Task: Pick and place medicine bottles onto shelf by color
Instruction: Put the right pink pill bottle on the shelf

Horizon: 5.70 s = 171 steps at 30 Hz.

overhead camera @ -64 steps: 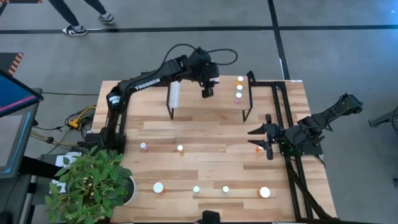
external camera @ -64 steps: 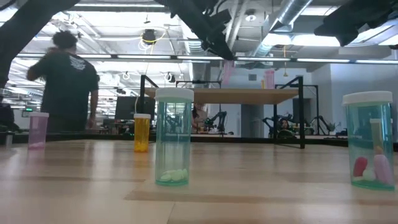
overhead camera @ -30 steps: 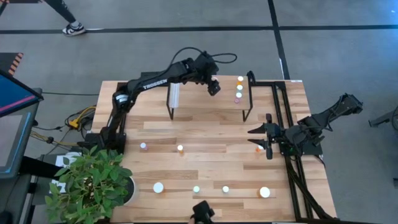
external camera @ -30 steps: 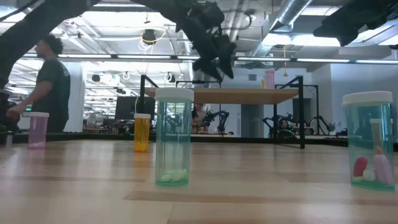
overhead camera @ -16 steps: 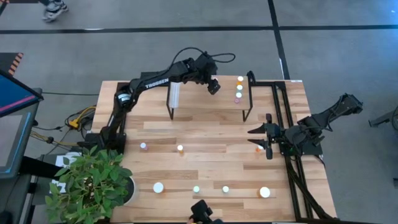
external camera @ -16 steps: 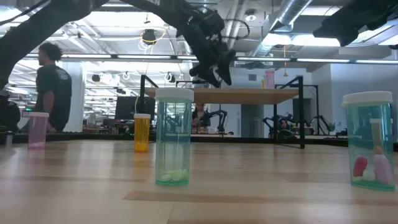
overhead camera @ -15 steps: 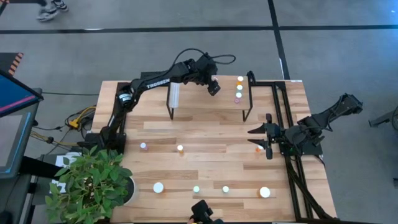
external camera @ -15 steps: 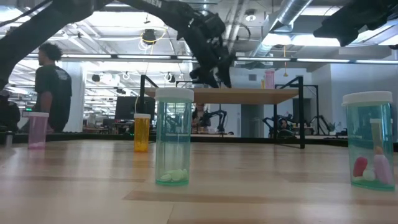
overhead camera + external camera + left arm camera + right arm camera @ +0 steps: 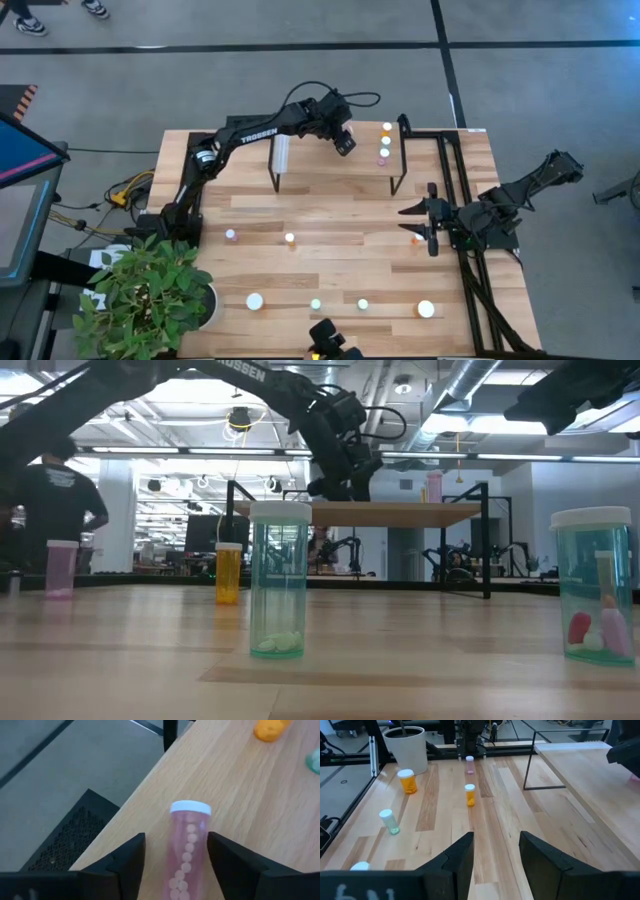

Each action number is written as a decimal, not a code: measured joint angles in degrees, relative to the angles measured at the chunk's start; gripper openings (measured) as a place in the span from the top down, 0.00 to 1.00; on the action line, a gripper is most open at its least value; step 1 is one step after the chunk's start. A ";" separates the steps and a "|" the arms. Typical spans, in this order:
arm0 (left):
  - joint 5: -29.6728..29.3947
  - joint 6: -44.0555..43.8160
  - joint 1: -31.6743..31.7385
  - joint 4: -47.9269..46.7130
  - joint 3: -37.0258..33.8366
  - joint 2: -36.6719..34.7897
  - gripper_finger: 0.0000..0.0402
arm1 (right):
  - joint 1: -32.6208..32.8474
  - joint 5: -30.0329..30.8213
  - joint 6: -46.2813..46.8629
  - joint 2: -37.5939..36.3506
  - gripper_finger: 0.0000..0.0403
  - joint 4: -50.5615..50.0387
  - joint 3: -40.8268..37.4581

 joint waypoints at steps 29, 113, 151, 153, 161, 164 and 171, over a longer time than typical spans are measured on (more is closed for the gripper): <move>11.65 5.57 -2.36 11.23 4.03 -1.82 0.83 | 0.13 -0.36 5.03 0.01 0.56 -4.01 0.00; 7.76 1.98 -23.31 96.64 -72.80 -39.44 0.84 | -10.80 -0.08 -18.16 11.07 0.56 34.41 0.04; 9.49 2.61 -26.12 96.66 -64.72 -26.49 0.80 | -15.29 -13.21 -13.13 25.24 0.47 57.55 -0.02; 9.49 2.35 -26.12 96.63 -64.72 -26.49 0.78 | -16.25 -13.25 -13.23 25.95 0.47 57.40 -0.02; 9.44 2.09 -26.12 96.61 -64.72 -26.49 0.76 | -19.68 -16.42 -11.43 28.27 0.47 58.73 -0.02; 9.40 2.08 -26.12 96.58 -64.72 -26.49 0.76 | -20.32 -16.70 -10.99 28.68 0.47 59.45 0.00; 9.31 2.05 -26.12 96.42 -64.73 -26.49 0.76 | -20.63 -18.74 -11.01 28.68 0.54 59.17 0.00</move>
